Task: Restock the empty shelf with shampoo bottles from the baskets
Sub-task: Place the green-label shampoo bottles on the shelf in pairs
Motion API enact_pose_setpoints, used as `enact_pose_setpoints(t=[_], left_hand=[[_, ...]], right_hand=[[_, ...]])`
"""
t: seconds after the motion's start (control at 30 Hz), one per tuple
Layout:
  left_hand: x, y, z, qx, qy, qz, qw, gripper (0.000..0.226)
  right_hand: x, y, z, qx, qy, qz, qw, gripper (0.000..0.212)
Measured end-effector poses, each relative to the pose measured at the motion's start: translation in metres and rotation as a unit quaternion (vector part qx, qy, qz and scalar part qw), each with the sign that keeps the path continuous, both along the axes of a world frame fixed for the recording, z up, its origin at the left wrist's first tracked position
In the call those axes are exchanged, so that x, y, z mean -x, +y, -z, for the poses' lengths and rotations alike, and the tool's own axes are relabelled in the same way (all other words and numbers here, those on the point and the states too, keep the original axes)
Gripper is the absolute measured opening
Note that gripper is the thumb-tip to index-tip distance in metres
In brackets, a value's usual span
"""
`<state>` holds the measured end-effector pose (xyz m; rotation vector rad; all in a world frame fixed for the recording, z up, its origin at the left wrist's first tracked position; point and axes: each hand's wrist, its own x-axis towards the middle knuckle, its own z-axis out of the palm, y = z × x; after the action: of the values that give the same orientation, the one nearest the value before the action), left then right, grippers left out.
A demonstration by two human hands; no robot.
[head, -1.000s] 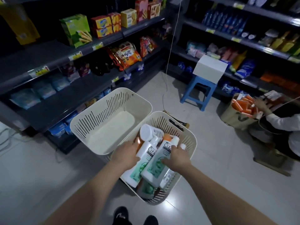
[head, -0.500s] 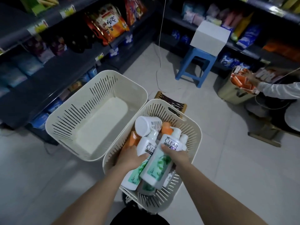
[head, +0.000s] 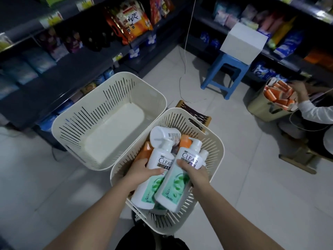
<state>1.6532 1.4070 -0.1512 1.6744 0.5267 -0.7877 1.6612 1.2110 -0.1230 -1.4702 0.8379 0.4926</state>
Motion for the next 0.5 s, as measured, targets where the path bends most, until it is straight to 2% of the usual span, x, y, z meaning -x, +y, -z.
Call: enact_pose_setpoints(t=[0.07,0.23,0.33,0.43,0.5], left_hand=[[0.007,-0.001,-0.013,0.021,-0.025,-0.037,0.999,0.04],[0.031,0.002,-0.055,0.05,-0.079,-0.147,0.985,0.028],[0.045,0.012,-0.079,0.05,-0.118,-0.21,0.969,0.03],[0.065,0.026,-0.105,0.049,-0.154,-0.268,0.95,0.028],[0.083,0.037,-0.121,0.038,-0.18,-0.303,0.935,0.028]], right_hand=[[0.0,-0.004,-0.006,-0.025,-0.012,-0.024,0.999,0.041],[-0.005,-0.003,-0.033,-0.074,-0.05,-0.097,0.991,0.045],[-0.009,0.007,-0.055,-0.078,-0.09,-0.166,0.979,0.062],[-0.009,0.022,-0.081,-0.09,-0.117,-0.235,0.961,0.039],[-0.007,0.037,-0.097,-0.093,-0.141,-0.277,0.946,0.033]])
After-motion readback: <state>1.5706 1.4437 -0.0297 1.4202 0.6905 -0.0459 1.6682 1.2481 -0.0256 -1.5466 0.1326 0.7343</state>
